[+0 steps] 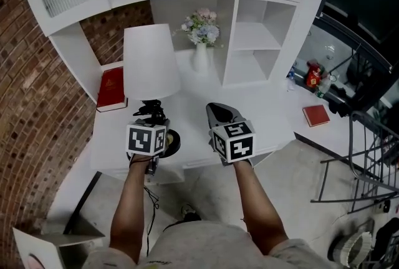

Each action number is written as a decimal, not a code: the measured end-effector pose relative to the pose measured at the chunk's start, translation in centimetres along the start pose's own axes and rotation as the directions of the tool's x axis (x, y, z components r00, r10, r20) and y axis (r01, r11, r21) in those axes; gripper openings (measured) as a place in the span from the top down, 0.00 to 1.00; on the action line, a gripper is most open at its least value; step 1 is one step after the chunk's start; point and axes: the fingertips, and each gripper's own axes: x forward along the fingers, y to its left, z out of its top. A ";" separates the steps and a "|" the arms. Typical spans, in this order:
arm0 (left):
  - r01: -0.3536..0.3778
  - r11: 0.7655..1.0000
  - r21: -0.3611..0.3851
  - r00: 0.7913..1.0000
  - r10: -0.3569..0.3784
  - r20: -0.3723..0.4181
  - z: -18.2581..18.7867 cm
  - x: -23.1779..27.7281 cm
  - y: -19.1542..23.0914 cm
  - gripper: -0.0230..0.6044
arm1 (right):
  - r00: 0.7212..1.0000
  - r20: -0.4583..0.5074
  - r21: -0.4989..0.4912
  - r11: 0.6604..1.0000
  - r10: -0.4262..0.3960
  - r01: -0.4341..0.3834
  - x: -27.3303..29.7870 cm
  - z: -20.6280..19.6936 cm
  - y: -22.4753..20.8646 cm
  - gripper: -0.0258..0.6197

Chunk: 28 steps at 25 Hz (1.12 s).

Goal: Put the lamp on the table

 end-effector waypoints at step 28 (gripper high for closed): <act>0.111 0.992 0.053 0.994 -0.111 0.001 2.0 3.1 6.3 0.83 | 0.995 -0.020 -0.025 0.995 -0.102 0.102 6.3 2.1 2.4 0.95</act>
